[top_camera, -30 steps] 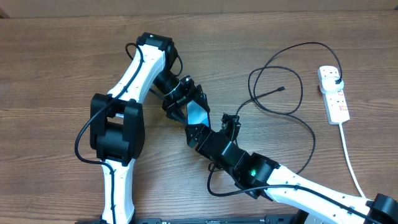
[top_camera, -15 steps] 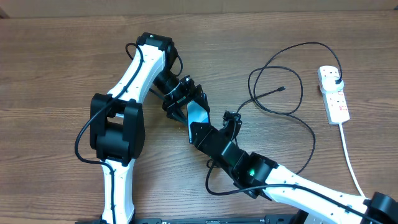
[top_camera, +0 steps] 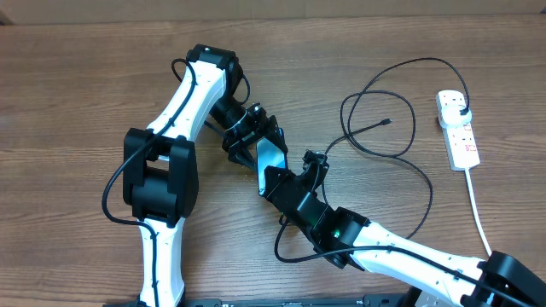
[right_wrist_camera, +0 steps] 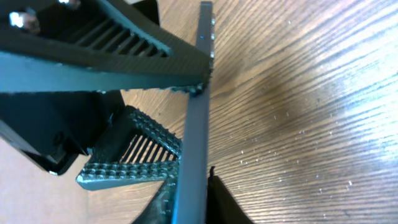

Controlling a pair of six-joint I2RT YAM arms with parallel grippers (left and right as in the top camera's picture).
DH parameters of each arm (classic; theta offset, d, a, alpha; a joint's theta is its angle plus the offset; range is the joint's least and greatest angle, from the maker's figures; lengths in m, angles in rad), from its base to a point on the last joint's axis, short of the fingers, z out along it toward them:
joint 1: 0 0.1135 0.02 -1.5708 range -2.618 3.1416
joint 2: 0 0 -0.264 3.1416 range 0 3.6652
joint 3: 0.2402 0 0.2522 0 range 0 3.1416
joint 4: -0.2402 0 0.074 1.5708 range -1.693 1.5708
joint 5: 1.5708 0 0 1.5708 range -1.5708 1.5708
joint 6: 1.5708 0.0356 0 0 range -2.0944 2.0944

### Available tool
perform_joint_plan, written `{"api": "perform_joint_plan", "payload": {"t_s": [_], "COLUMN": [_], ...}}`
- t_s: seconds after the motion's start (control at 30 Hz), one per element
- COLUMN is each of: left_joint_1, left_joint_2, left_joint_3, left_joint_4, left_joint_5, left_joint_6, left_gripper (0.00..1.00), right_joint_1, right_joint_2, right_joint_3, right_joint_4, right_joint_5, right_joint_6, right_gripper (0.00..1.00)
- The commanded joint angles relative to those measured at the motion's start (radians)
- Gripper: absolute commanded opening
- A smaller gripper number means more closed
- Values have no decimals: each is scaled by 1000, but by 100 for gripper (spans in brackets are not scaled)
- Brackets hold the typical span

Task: Plug charger to phone and switch on socket
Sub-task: 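Grasp the phone's edge with the right gripper, then open the left gripper and pull it back from the phone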

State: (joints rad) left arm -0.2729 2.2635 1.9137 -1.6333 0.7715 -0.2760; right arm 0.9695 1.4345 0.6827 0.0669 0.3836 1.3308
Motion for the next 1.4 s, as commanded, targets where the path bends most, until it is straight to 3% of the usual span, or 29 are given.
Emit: {"api": "perform_joint_plan", "payload": {"t_s": [0.0, 0.23, 0.53, 0.77, 0.87, 1.1, 1.37], "left_joint_1": [0, 0, 0, 16, 32, 86, 138], "left_joint_2": [9, 9, 9, 9, 9, 9, 6], "left_joint_3": [27, 27, 27, 27, 28, 56, 253], "left_joint_4": [-5, -5, 1, 20, 23, 26, -58], "left_joint_5": [41, 38, 33, 34, 33, 39, 38], "left_joint_6": [30, 30, 45, 44, 45, 53, 98], "left_gripper": [49, 50, 63, 91, 95, 96, 96], "right_joint_1": [2, 2, -3, -20, -35, -88, -180], "right_joint_2": [3, 2, 2, 2, 2, 2, 2], "right_joint_3": [18, 18, 18, 18, 18, 18, 18], "right_joint_4": [13, 16, 14, 2, -5, -9, -13], "right_joint_5": [23, 15, -3, -3, -3, -76, -235], "right_joint_6": [0, 0, 0, 0, 0, -4, -8], "right_gripper": [6, 4, 4, 4, 4, 4, 4]}}
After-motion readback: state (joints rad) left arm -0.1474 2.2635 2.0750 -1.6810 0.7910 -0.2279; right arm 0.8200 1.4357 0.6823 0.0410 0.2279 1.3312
